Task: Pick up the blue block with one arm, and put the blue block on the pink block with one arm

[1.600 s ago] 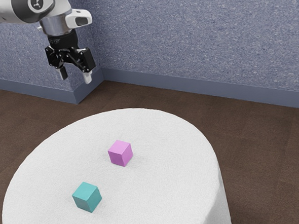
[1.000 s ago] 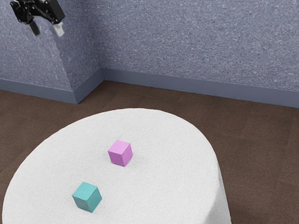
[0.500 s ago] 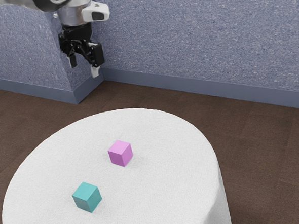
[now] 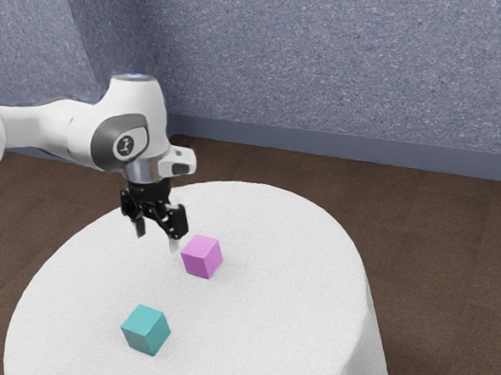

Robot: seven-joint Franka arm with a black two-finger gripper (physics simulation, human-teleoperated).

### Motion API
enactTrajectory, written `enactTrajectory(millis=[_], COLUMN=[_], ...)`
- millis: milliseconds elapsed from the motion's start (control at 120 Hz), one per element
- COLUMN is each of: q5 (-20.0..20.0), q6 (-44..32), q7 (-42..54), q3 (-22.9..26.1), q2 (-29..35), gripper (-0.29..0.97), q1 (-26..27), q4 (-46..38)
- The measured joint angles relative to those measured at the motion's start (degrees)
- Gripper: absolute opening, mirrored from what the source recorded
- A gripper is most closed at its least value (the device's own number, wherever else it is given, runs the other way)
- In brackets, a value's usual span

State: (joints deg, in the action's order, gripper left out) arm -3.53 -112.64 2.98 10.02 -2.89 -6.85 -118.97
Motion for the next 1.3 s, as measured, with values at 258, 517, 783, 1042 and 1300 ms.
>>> enactTrajectory(millis=[258,517,783,1042,1300], q5=[0.9,1.4,2.5,3.8,4.3], q6=[-17.2,-26.8,-33.1,-36.0,-37.4], q7=[-0.1,-0.2,-0.2,-0.2,-0.2], q3=[-1.4,-1.4,-1.3,-1.3,-1.3], q2=[7.9,8.7,9.2,9.6,8.1], gripper=[0.68,0.68,0.68,0.68,0.68], q1=[1.3,0.4,1.3,1.3,1.3], q4=[-20.3,-25.9,-30.5,-33.6,-34.4])
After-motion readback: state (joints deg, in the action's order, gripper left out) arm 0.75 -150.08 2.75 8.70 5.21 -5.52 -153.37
